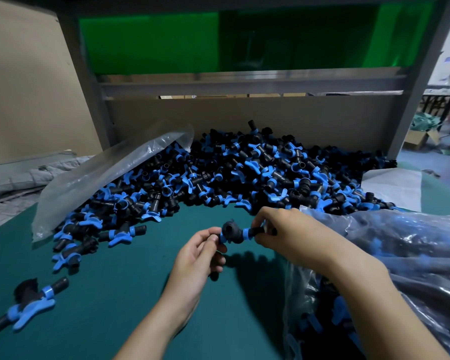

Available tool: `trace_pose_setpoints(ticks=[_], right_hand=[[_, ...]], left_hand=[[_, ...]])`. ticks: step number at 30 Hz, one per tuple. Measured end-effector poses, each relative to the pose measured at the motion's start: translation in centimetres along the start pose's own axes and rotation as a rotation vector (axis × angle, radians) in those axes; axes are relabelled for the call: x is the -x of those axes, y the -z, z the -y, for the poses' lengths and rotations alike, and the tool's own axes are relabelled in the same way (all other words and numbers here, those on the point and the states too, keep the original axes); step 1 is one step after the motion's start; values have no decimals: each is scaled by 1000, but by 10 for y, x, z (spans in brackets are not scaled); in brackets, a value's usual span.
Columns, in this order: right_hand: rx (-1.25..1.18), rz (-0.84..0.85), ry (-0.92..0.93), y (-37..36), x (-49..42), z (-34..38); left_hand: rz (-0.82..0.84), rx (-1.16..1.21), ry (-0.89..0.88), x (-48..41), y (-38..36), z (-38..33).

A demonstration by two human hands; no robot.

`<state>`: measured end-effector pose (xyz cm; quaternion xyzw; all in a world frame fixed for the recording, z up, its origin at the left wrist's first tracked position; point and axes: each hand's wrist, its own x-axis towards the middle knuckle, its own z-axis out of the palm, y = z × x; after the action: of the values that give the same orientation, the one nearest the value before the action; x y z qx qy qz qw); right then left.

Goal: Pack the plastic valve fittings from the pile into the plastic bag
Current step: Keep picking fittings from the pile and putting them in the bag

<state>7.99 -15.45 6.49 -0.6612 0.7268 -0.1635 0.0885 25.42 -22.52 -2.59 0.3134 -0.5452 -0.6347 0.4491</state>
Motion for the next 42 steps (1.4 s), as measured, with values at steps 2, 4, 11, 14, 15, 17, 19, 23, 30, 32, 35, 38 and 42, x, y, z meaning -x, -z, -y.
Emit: trace_pose_setpoints(ticks=[2, 4, 11, 14, 15, 17, 19, 23, 30, 32, 35, 38, 42], right_hand=[[-34, -46, 69, 2, -1, 7], [-73, -81, 139, 3, -1, 18], [-119, -35, 255, 3, 3, 39], [-121, -26, 266, 4, 5, 40], [-118, -27, 273, 5, 5, 41], [-116, -28, 285, 6, 6, 42], [-116, -23, 285, 6, 7, 42], [-43, -82, 233, 8, 7, 36], [72, -68, 47, 3, 3, 8], [24, -60, 55, 3, 3, 5], [-60, -79, 94, 5, 3, 6], [-88, -83, 146, 7, 4, 8], [-123, -107, 221, 8, 5, 9]], left_hand=[[-9, -1, 13, -2, -1, 1], [-13, 13, 14, -2, -1, 1], [36, 107, 31, -1, -3, -2], [62, 114, 28, 0, -2, -3], [77, 107, 25, 1, -2, -4], [88, 100, 26, 2, -2, -5], [69, 123, 35, 1, -2, -4], [17, 219, 56, -2, 4, -4], [-22, 90, -130, 2, 0, -25], [-1, -80, -297, 9, -7, -35], [-16, -314, -511, 24, -20, -43], [-46, -419, -628, 33, -26, -47], [-42, -500, -728, 37, -28, -54]])
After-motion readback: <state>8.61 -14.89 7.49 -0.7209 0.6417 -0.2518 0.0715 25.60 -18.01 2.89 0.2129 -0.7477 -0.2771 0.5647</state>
